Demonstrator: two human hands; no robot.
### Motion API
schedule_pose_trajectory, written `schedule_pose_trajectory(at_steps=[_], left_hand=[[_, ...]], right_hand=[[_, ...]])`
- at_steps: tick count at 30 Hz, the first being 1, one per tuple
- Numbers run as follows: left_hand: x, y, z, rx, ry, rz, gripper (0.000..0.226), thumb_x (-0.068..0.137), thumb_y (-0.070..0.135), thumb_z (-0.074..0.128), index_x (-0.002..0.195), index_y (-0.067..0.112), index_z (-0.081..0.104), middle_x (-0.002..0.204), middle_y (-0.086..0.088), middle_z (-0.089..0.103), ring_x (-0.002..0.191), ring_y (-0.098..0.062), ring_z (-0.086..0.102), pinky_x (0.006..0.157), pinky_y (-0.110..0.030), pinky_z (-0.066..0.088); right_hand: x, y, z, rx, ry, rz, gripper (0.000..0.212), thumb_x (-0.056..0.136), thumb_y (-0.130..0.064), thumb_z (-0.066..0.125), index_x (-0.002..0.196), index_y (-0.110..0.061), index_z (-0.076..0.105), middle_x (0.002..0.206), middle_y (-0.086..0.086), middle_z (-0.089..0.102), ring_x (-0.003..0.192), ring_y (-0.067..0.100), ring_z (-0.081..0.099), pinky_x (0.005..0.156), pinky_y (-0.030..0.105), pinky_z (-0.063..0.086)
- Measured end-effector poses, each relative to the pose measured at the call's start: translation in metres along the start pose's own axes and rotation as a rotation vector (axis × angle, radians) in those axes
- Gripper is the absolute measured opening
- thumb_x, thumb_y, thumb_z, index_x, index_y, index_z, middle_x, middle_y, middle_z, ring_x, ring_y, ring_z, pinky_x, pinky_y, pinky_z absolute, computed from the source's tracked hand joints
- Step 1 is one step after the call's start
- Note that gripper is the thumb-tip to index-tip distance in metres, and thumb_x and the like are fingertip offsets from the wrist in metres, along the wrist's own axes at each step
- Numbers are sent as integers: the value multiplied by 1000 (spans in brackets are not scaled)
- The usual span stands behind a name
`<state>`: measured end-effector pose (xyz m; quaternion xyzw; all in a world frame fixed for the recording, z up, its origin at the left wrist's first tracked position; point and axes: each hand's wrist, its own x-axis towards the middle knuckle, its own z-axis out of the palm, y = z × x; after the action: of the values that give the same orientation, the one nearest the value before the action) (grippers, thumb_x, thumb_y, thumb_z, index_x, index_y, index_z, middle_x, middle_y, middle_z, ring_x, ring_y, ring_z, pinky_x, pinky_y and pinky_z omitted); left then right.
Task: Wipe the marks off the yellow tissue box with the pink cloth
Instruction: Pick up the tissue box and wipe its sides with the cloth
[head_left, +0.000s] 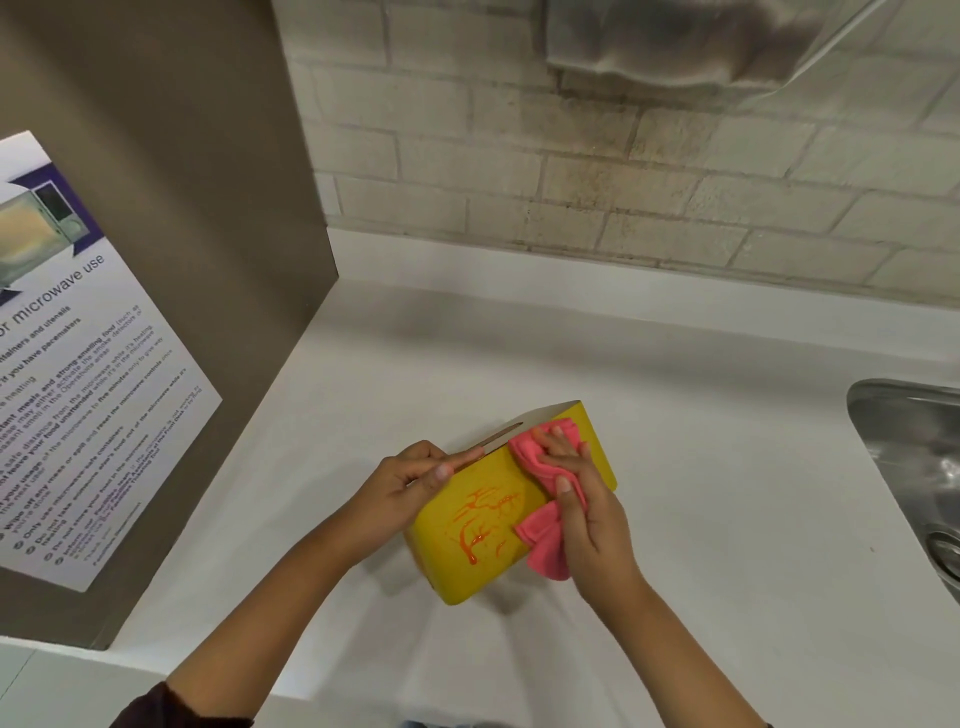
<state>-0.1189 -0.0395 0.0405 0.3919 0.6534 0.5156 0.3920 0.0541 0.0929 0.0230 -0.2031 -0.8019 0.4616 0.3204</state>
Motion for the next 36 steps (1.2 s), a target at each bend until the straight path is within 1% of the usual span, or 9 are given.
schedule_pose_trajectory(at_steps=[3, 8, 15, 20, 23, 25, 29, 33, 36], left_hand=[[1, -1, 1, -6, 12, 2, 70, 57, 88, 46, 109, 44, 61, 93, -4, 50, 93, -11, 57, 77, -16, 47], [3, -1, -2, 1, 37, -1, 76, 57, 89, 45, 113, 39, 61, 95, -9, 51, 95, -15, 57, 80, -18, 47], [4, 1, 2, 31, 12, -6, 76, 57, 89, 43, 115, 43, 56, 95, -15, 48, 100, -25, 55, 87, -30, 44], [6, 0, 2, 3, 48, -6, 79, 54, 91, 43, 112, 41, 60, 90, -3, 49, 90, -8, 56, 78, -12, 45], [6, -2, 0, -8, 51, -25, 76, 56, 91, 41, 110, 43, 63, 97, -12, 54, 98, -15, 60, 86, -19, 47], [5, -3, -1, -27, 51, -34, 70, 56, 91, 40, 106, 47, 64, 106, -17, 57, 105, -19, 60, 92, -27, 48], [5, -4, 3, -9, 53, -19, 62, 55, 92, 38, 98, 57, 64, 93, -3, 53, 86, 4, 59, 73, -11, 47], [6, -4, 3, 6, 92, -53, 60, 52, 95, 36, 85, 55, 67, 97, -7, 61, 84, 1, 62, 71, -14, 48], [5, -6, 3, -25, 64, -30, 64, 58, 91, 37, 98, 51, 67, 97, 2, 60, 92, 1, 62, 77, -16, 49]], right_hand=[[-3, -2, 5, -66, -25, -14, 41, 99, -29, 29, 131, -51, 44, 141, -41, 32, 141, -5, 20, 120, 29, 13], [-21, 8, 1, -166, -266, -207, 38, 103, -30, 28, 136, -30, 46, 148, -24, 36, 143, 10, 27, 119, 27, 7], [-9, 9, -10, -16, 51, 64, 40, 99, -24, 32, 129, -45, 50, 142, -18, 45, 138, 8, 36, 116, 19, 17], [-15, -8, 24, -92, -107, -66, 39, 99, -23, 30, 134, -26, 48, 148, -17, 37, 144, 9, 22, 120, 30, 5], [-26, -2, 17, -93, -259, -161, 39, 102, -25, 29, 135, -28, 49, 149, -15, 39, 143, 11, 25, 119, 26, 7], [-28, 3, 6, -44, -215, -90, 39, 101, -26, 29, 131, -31, 54, 145, -19, 44, 141, 9, 30, 118, 26, 13], [-15, -5, 16, 21, 25, 43, 40, 100, -19, 33, 127, -41, 52, 140, -35, 41, 140, -2, 25, 118, 21, 10], [-10, -19, 38, -63, -8, -37, 37, 98, -21, 31, 128, -28, 50, 146, -11, 41, 143, 3, 23, 118, 22, 5], [-16, -16, 31, -164, -181, -167, 38, 99, -20, 32, 132, -21, 51, 146, -7, 42, 143, 7, 25, 119, 25, 6]])
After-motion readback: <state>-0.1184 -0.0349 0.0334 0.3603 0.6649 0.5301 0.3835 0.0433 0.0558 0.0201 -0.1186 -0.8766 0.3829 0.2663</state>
